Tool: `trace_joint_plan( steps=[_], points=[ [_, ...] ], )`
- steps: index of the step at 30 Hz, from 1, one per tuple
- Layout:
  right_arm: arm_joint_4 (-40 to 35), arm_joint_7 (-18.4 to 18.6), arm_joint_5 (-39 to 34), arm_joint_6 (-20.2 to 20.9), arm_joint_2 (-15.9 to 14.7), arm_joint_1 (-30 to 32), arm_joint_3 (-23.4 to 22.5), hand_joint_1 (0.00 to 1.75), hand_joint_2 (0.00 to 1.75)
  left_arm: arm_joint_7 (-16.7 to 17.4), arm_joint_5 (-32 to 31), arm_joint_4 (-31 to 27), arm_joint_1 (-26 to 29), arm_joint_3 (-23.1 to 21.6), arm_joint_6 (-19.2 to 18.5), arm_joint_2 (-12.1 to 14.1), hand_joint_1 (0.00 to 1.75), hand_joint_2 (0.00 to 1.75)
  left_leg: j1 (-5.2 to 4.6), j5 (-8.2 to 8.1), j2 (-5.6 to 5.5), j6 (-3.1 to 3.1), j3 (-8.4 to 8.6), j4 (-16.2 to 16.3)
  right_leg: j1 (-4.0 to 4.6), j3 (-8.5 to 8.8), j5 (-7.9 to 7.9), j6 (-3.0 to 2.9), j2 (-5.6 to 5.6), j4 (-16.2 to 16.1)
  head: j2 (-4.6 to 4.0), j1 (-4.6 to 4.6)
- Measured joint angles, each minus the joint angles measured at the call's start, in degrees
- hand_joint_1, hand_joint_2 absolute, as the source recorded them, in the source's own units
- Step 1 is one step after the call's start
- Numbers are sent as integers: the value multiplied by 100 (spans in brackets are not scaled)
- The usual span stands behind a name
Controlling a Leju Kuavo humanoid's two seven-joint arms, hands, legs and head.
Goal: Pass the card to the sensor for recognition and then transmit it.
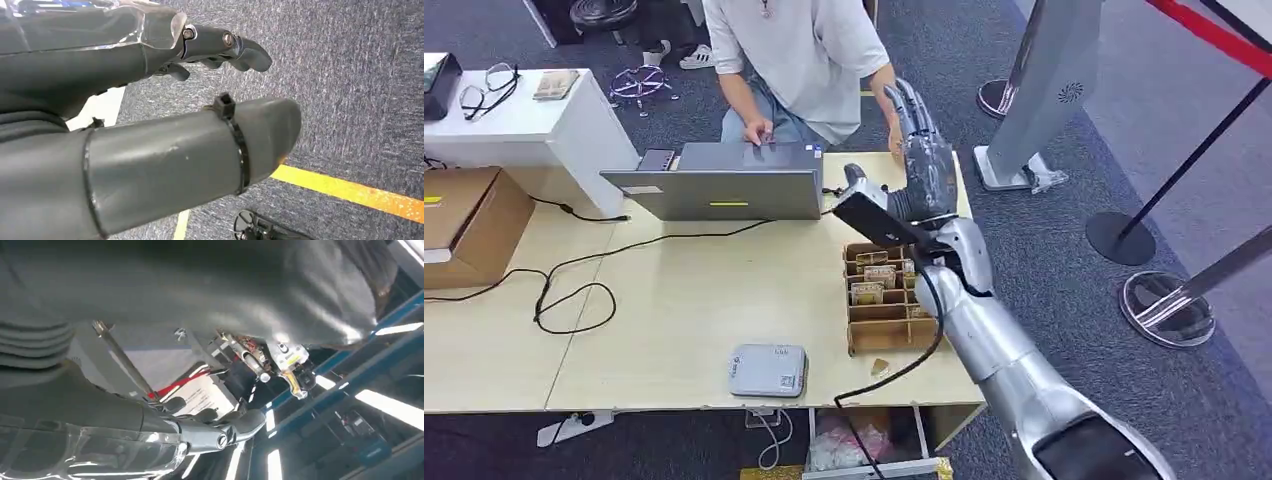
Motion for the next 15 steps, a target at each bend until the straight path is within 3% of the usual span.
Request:
trace_joint_plan(
  steps=[9, 15],
  points=[
    [-917, -20, -196, -15, -236, 655, -140, 0, 0, -37, -17, 2, 4, 0, 11, 72, 0, 0, 1, 0, 0, 0, 1, 0, 0, 0, 0, 0, 0, 0, 0, -2],
    [-1674, -184, -636, 262, -271, 1249, -151, 0, 0, 144, -7, 0, 11, 28, 57, 92, 0, 0, 1, -1, 0, 0, -2, -2, 1, 0, -3, 2, -1, 0, 0, 0]
  ],
)
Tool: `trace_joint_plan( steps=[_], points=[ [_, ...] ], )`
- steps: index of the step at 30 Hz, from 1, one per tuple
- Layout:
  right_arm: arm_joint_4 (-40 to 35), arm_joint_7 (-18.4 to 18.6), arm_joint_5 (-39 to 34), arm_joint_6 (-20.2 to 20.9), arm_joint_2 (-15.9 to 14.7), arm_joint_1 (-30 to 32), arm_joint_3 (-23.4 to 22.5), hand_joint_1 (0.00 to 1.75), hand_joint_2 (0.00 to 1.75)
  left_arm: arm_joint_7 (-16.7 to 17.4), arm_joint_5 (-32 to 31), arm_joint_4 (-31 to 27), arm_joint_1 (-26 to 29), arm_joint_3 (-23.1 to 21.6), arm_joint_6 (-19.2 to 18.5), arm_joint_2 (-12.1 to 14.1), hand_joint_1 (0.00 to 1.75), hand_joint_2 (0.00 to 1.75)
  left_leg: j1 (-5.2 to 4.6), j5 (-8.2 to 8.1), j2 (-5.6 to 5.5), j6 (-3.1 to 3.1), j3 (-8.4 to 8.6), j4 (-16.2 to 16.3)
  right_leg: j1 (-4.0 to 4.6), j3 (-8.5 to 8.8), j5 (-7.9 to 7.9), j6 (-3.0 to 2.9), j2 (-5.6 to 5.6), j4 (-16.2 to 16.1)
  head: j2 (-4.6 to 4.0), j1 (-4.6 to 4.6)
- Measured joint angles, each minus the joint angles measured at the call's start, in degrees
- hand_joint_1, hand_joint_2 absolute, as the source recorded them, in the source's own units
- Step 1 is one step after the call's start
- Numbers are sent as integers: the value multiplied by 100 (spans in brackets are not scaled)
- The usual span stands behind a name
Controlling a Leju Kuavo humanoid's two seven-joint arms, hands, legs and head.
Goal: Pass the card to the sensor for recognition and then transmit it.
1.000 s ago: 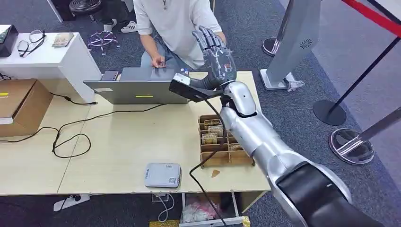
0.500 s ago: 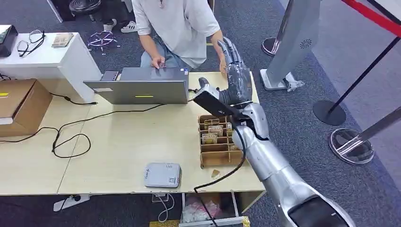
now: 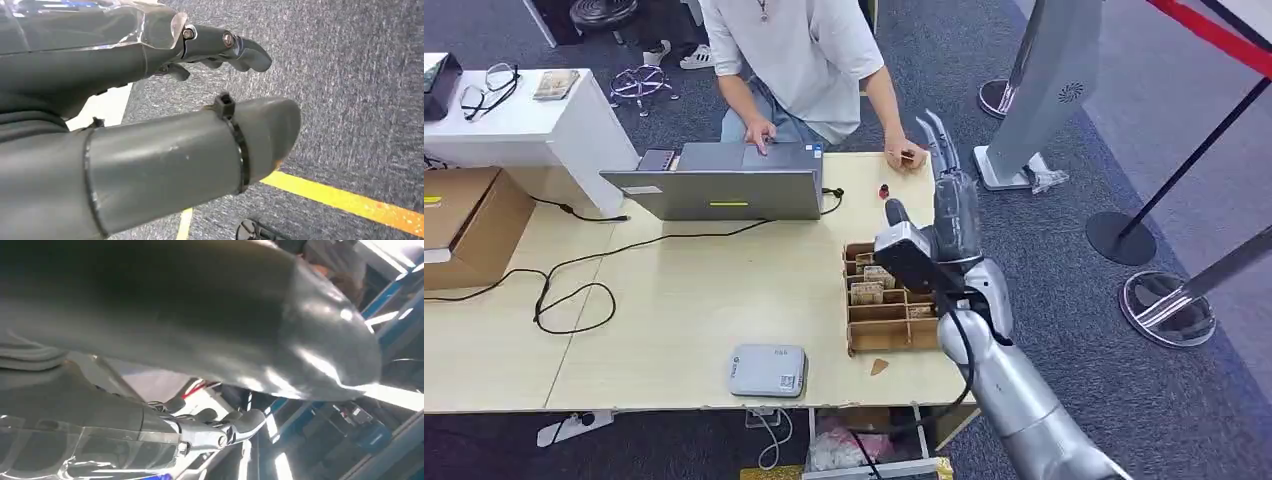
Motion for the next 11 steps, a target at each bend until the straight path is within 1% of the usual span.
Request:
trace_joint_plan(
  steps=[3, 6, 7, 11],
  points=[
    [-402, -146, -483, 345, 0, 312, 2, 0, 0, 80, 17, 2, 3, 39, 13, -2, 0, 0, 0, 0, 0, 0, -1, 0, 0, 0, -1, 0, 0, 0, 0, 0],
    [-831, -170, -1253, 1061, 0, 631, 31, 0, 0, 50, 61, 0, 7, 66, 13, -9, 0, 0, 0, 0, -1, 0, -2, 0, 0, 0, -1, 1, -1, 0, 0, -2],
    [-1014, -124, -1434, 1244, 0, 765, 59, 0, 0, 26, 72, 2, 7, 66, 13, -11, 0, 0, 0, 0, -2, 0, -3, 0, -1, 1, -1, 1, -3, 0, 0, 0],
    [-1723, 68, -1717, 1495, 7, 1223, 284, 0, 0, -11, 83, 2, 13, 68, 13, -22, 0, 0, 0, -2, -1, -2, -3, -1, 0, 0, -1, 0, -3, 0, 0, -2]
  ],
)
